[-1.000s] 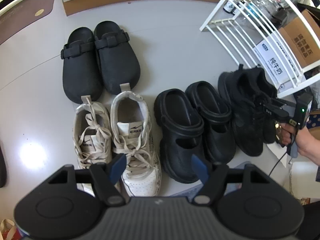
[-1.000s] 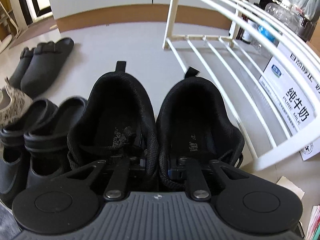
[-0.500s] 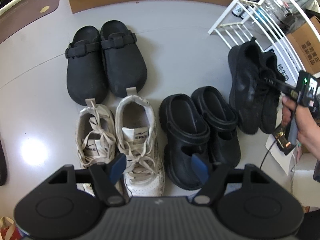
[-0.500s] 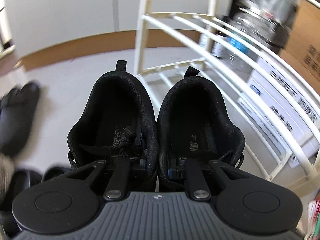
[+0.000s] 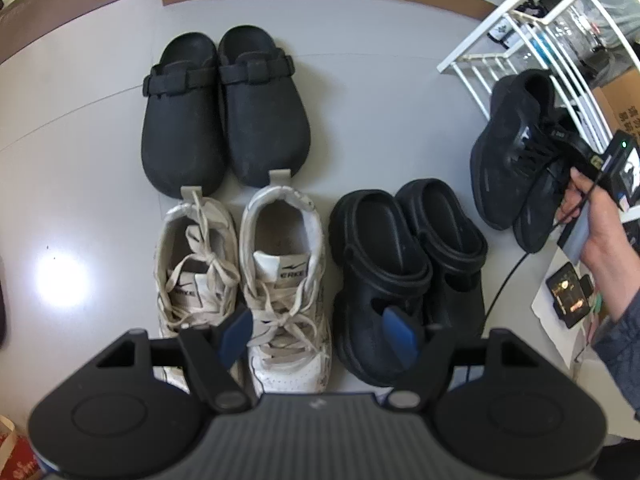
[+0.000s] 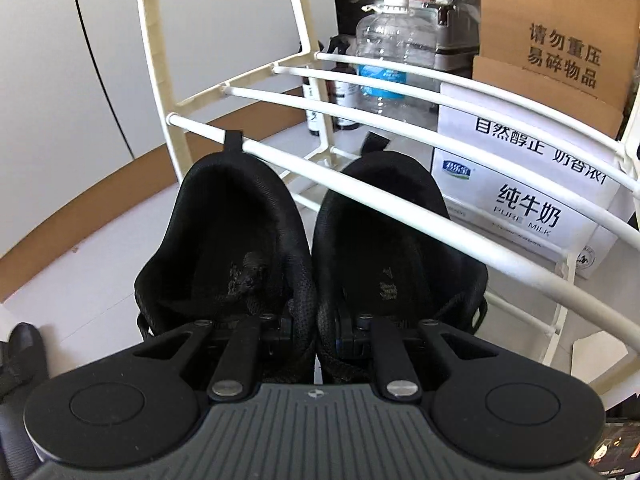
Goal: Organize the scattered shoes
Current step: 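Carry the black sneakers with the right tool onto the white rack shelf, then open the right tool and withdraw it from the rack, then move the right tool to the black slip-on clogs and lower into their heels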
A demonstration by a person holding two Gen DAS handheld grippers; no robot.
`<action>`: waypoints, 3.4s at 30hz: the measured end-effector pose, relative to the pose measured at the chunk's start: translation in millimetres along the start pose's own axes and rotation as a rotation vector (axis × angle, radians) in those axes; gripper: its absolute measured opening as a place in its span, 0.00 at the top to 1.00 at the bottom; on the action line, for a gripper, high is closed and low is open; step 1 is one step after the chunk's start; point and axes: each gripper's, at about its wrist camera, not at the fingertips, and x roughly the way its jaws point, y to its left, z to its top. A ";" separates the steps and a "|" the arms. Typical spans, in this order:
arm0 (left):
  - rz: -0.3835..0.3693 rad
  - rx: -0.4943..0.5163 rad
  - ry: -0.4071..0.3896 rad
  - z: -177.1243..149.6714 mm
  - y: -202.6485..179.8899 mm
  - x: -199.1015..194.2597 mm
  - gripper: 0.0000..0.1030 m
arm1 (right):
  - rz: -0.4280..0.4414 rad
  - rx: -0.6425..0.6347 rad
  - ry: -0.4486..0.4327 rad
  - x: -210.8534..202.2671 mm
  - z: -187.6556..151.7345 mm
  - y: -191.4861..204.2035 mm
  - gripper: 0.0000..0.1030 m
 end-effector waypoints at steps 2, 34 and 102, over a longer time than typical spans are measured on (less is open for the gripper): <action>0.014 -0.005 0.003 -0.2 3.3 2.2 0.28 | -0.031 0.028 -0.017 2.5 -7.0 -2.2 0.83; 0.001 -0.025 0.019 7.8 4.4 14.6 0.28 | -0.338 0.171 -0.202 65.4 6.3 -56.7 0.65; -0.083 0.045 -0.270 -48.1 -3.3 -109.5 0.22 | 0.216 -0.436 0.120 -271.7 -62.2 72.3 0.33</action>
